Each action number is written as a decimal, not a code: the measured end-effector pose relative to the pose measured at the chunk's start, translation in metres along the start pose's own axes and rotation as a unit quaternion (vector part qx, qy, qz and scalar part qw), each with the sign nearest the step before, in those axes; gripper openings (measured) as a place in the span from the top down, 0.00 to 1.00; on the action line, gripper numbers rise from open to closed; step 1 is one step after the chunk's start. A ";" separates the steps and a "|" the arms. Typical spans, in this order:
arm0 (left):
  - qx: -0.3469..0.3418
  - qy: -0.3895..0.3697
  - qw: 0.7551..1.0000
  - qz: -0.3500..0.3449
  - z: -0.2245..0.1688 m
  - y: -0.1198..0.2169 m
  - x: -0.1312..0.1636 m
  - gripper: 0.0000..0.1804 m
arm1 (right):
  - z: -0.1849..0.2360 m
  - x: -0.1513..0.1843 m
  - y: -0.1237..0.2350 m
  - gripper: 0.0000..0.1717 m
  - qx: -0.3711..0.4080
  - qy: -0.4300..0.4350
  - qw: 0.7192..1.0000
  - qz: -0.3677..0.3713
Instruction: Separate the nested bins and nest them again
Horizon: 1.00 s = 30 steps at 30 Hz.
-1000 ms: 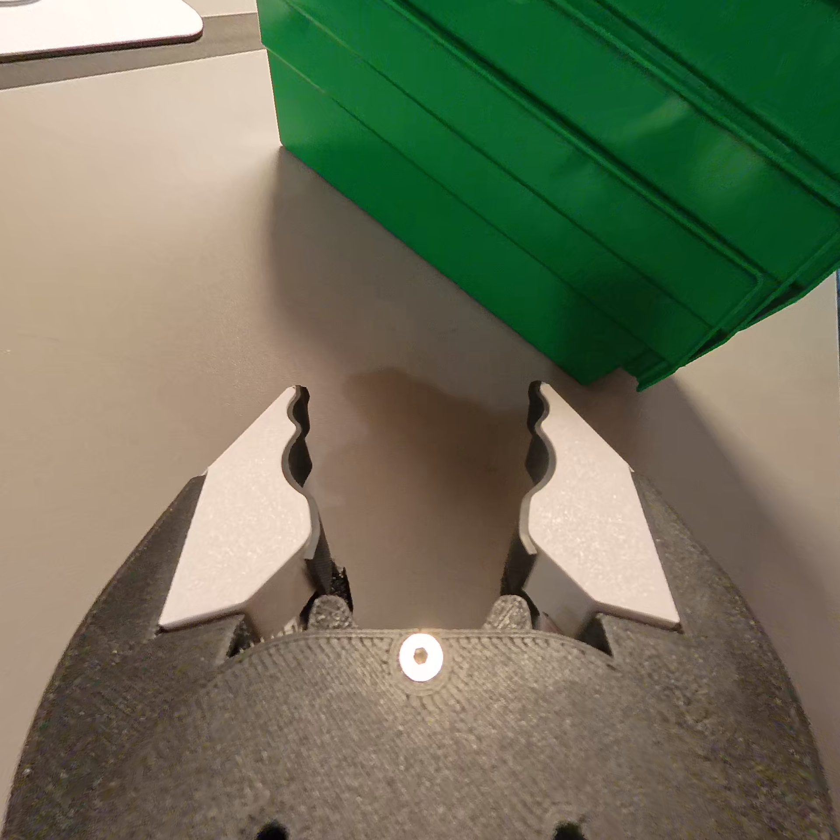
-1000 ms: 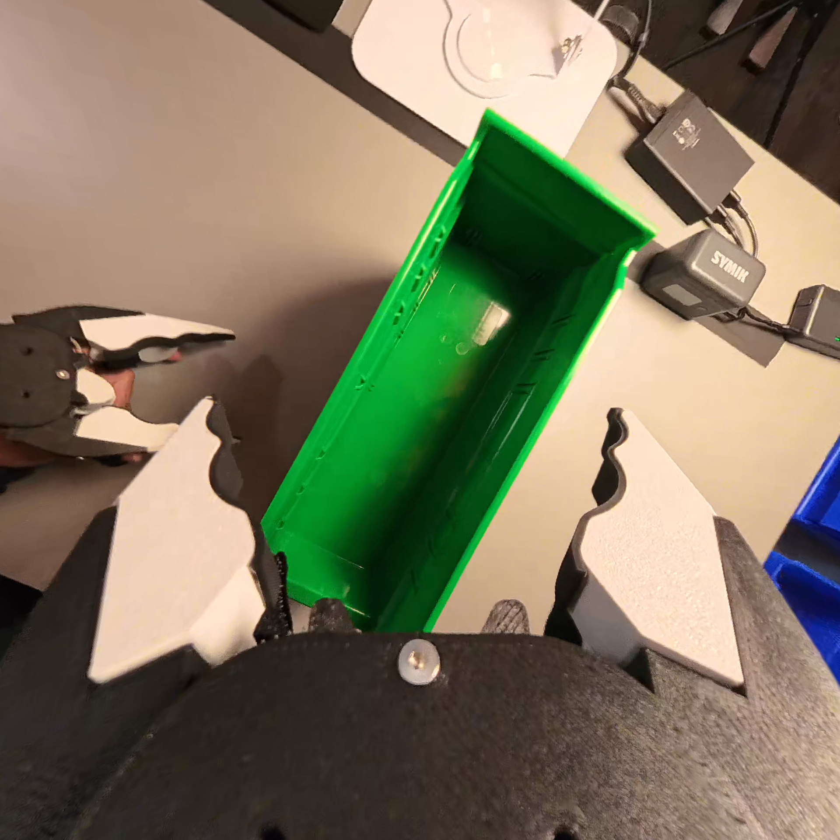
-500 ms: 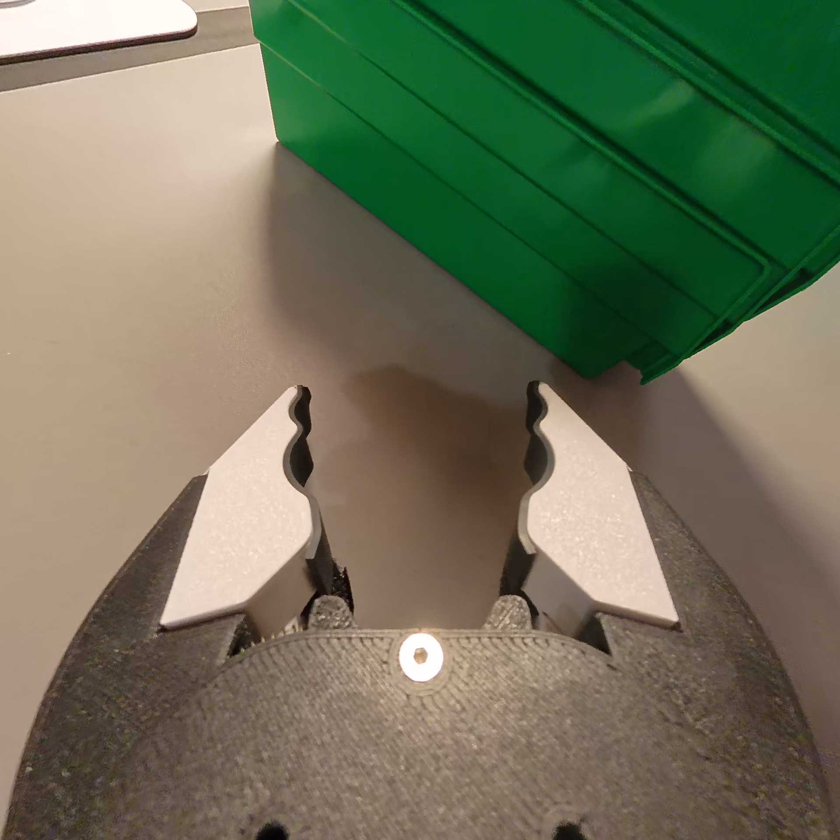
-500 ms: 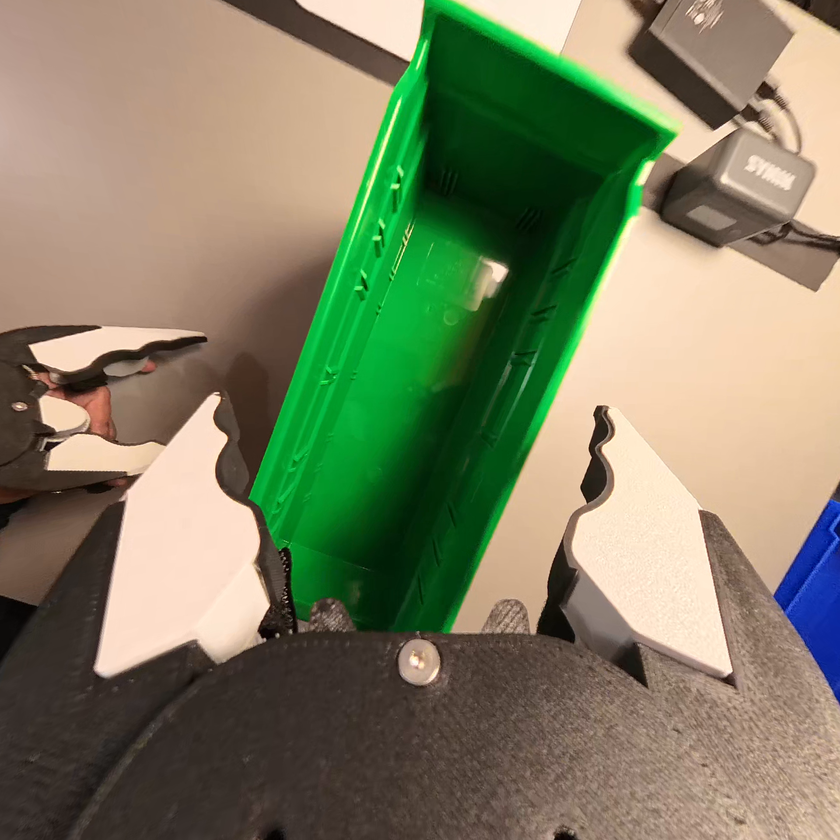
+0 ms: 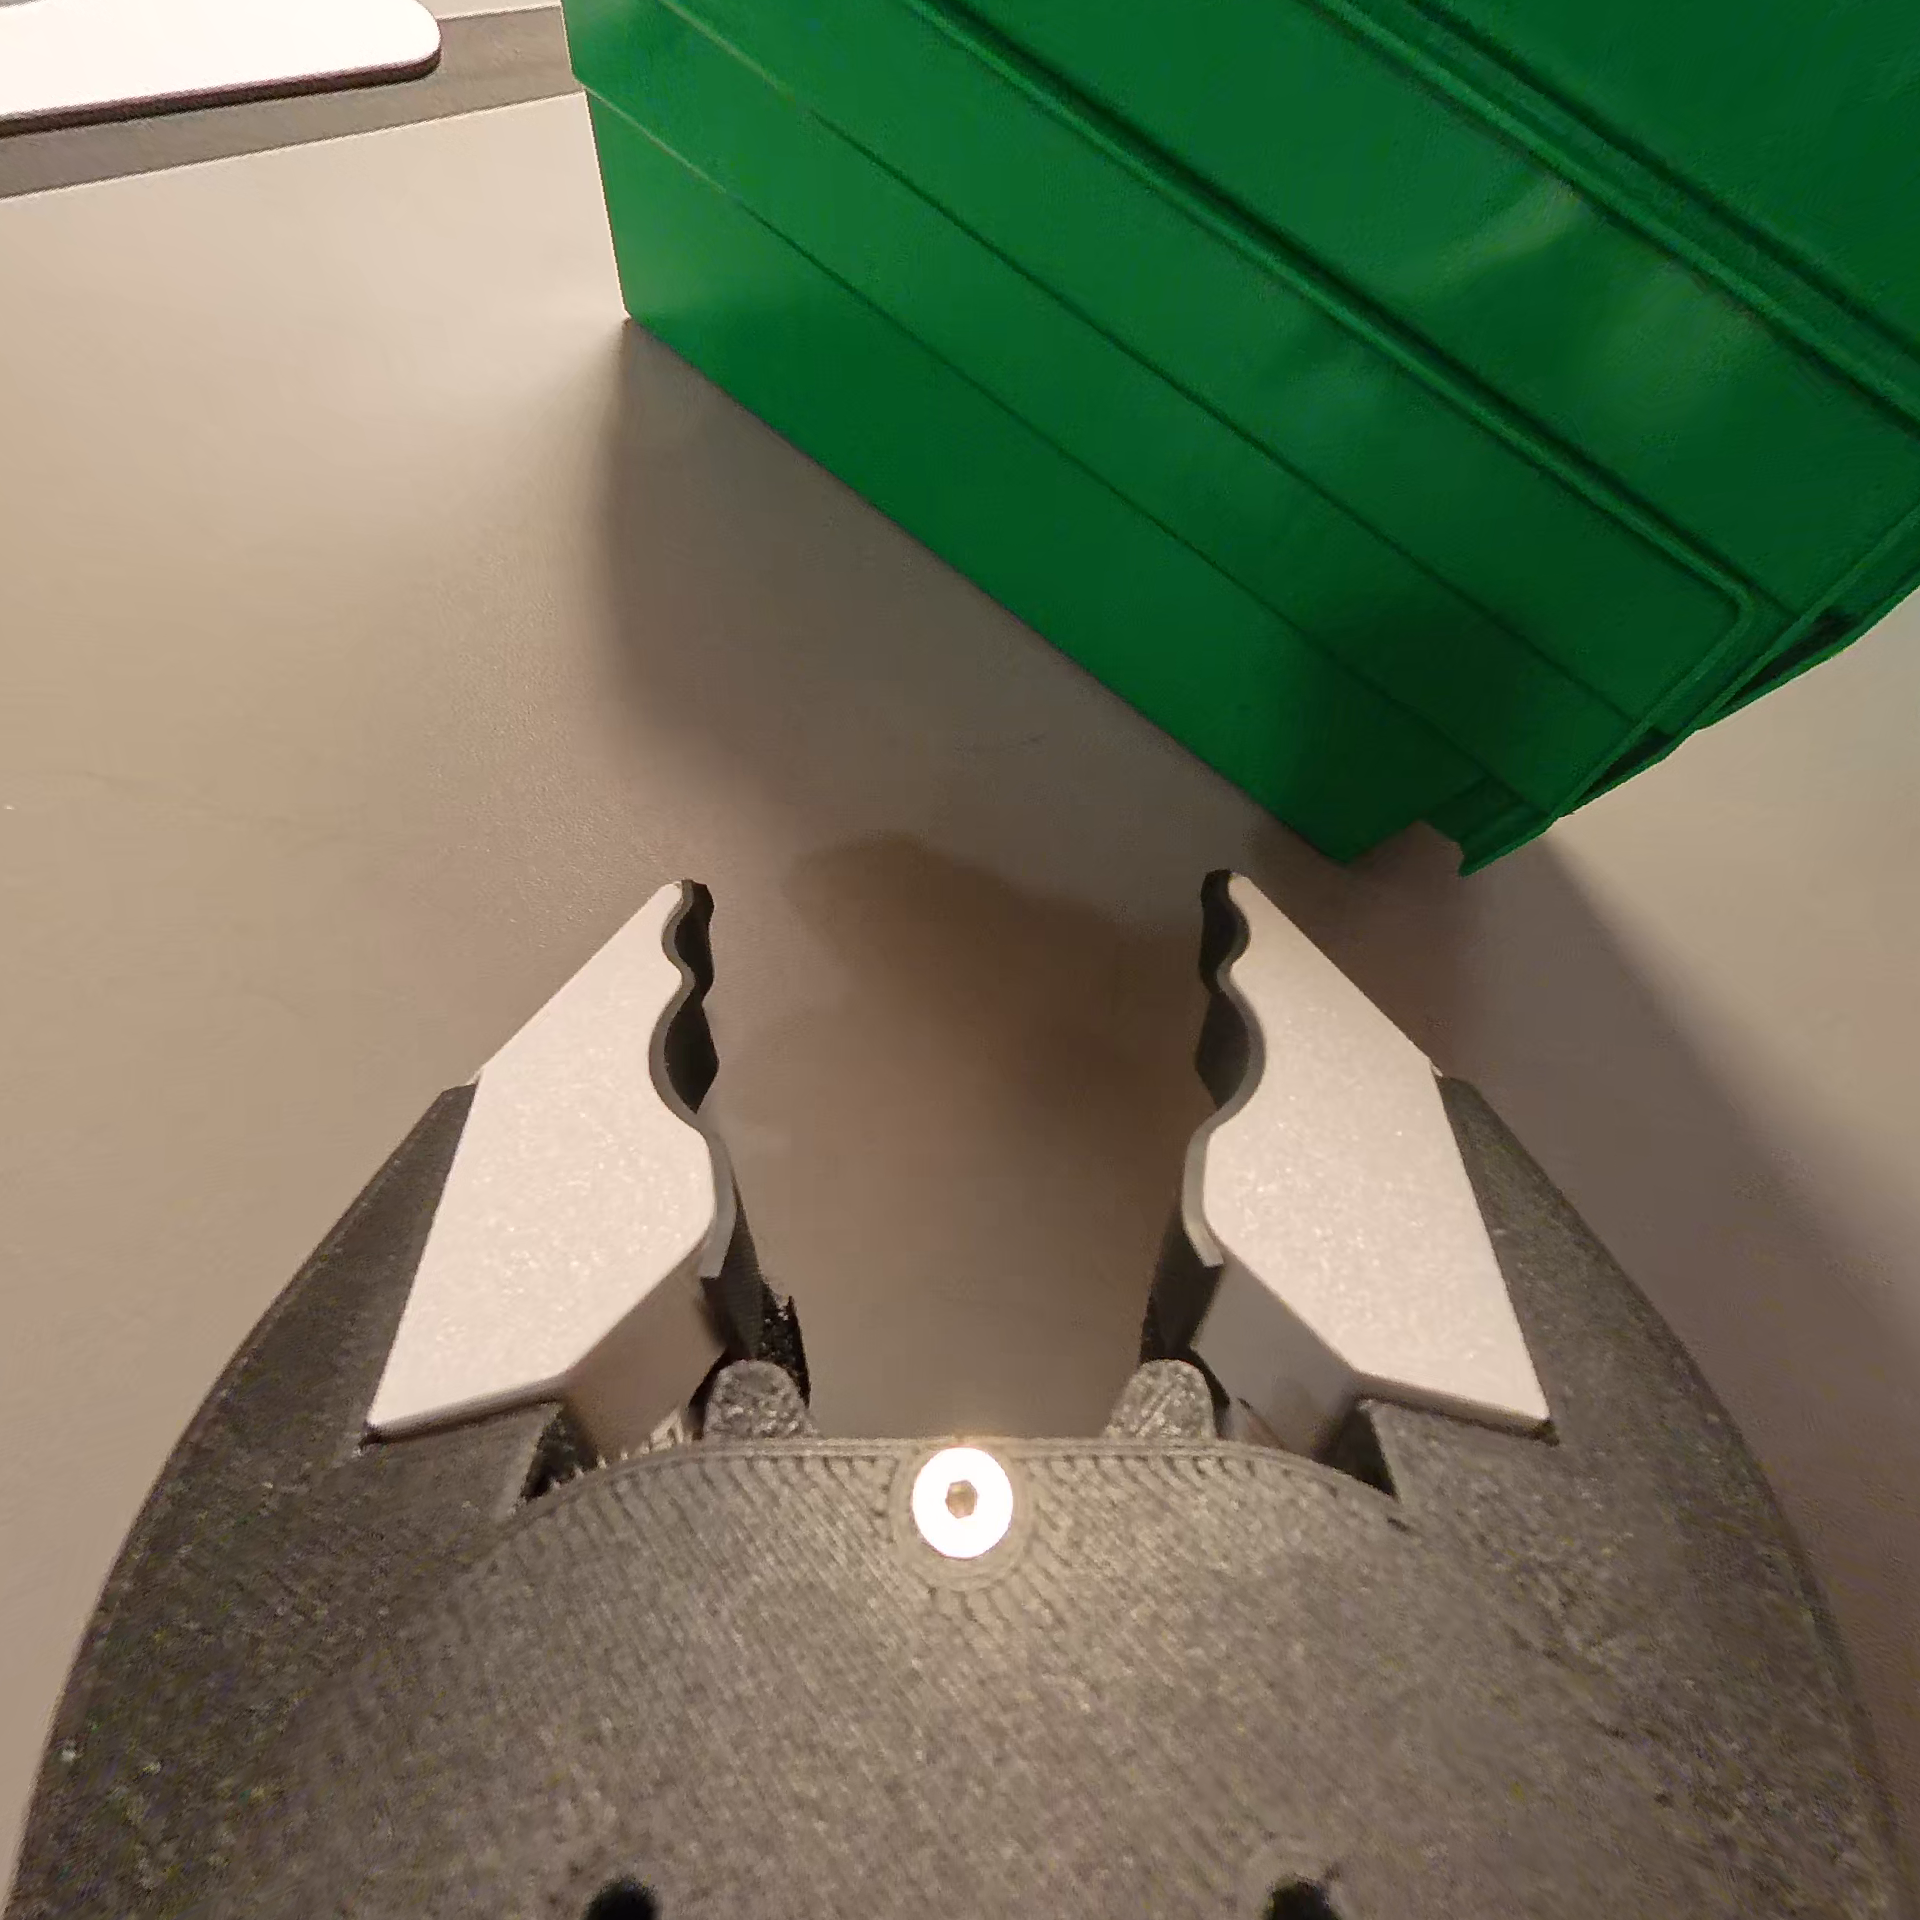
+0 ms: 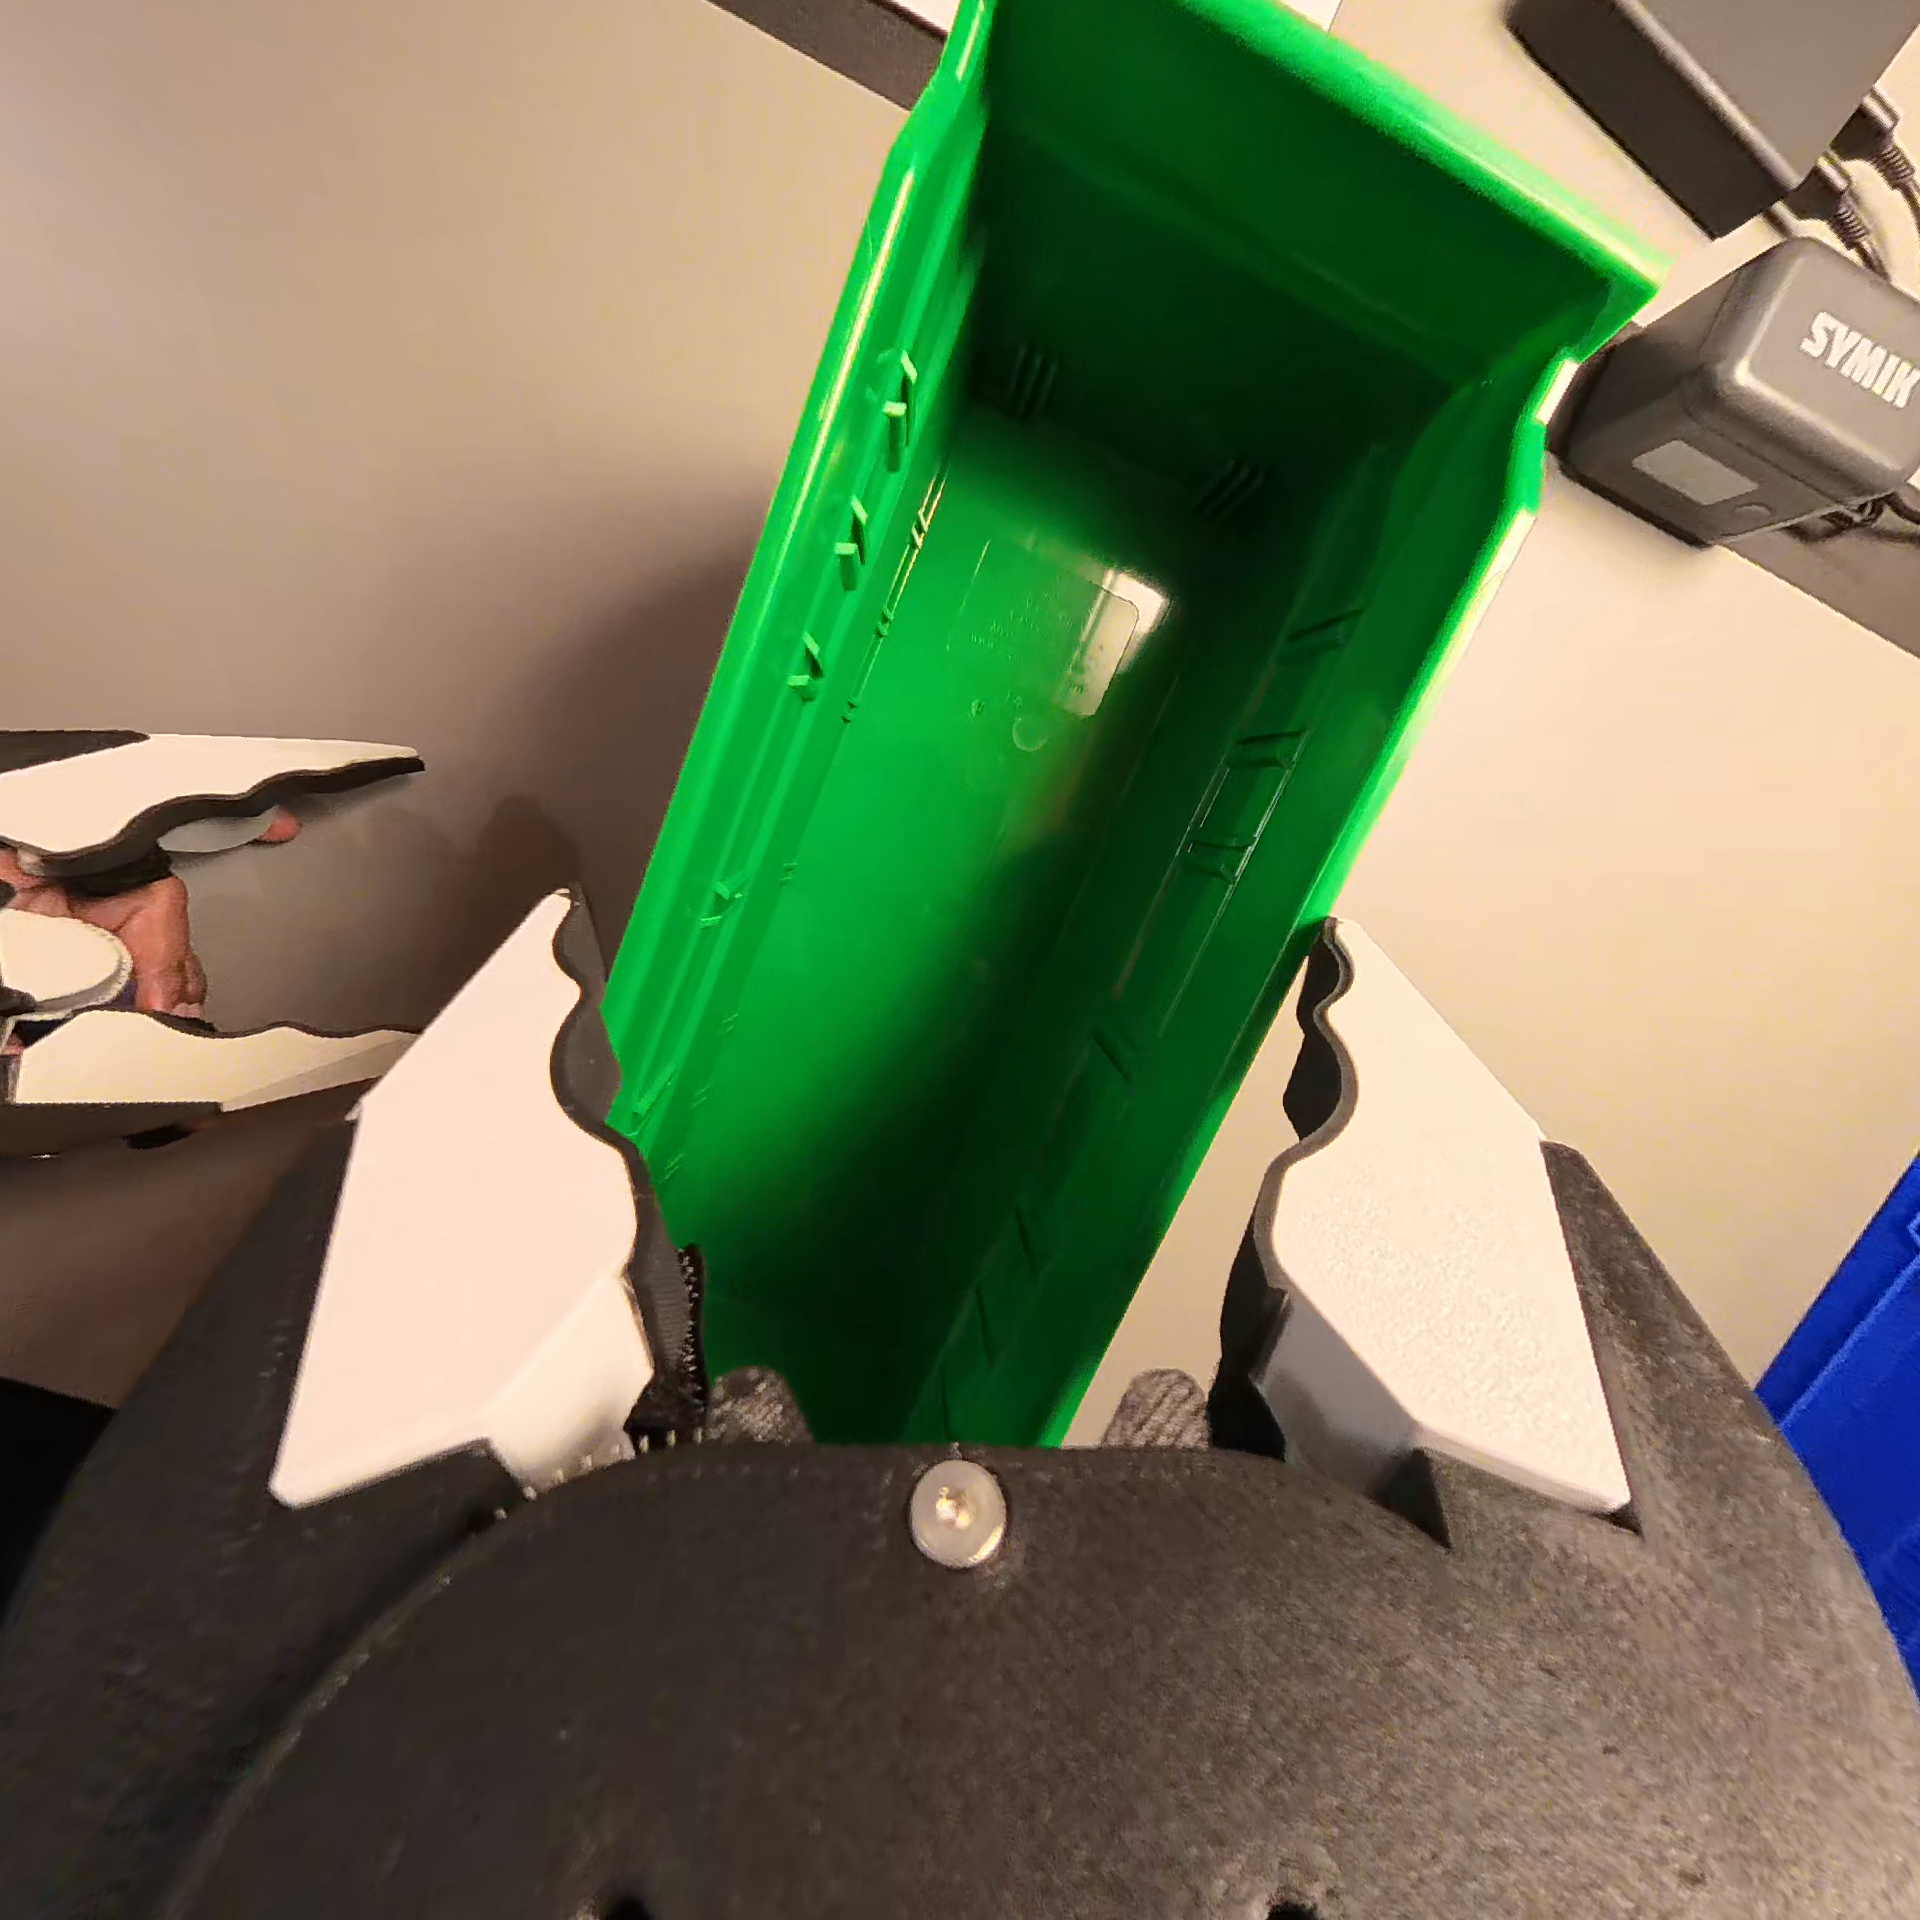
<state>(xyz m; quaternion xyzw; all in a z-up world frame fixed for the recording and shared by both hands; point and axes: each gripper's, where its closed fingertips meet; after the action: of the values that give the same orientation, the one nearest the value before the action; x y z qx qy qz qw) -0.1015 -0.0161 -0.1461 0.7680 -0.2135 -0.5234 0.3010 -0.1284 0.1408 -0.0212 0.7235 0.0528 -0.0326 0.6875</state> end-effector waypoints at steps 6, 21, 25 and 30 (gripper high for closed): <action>0.000 0.000 1.000 0.000 0.000 0.000 0.000 0.48 | 0.001 0.001 0.000 0.22 0.000 0.006 1.000 0.002; 0.000 -0.005 1.000 0.003 -0.001 -0.001 0.001 0.48 | 0.007 0.016 -0.001 0.21 -0.041 -0.015 0.999 -0.002; 0.001 -0.004 1.000 0.003 -0.001 -0.001 0.001 0.48 | 0.008 0.015 -0.001 0.24 -0.040 -0.013 0.999 -0.006; 0.001 -0.004 1.000 0.003 -0.001 -0.001 0.001 0.48 | 0.009 0.014 0.002 0.31 -0.036 -0.006 0.999 -0.010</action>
<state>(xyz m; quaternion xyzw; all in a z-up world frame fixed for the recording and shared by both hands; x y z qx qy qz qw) -0.1003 -0.0157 -0.1466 0.7659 -0.2173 -0.5251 0.3006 -0.1136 0.1321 -0.0213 0.6976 0.0565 -0.0418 0.7130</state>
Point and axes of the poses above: each gripper's, where its closed fingertips meet, y back along the fingers, x out of its underside, z = x × y across the jaws, and after that the axes turned 14 degrees about z, right-handed
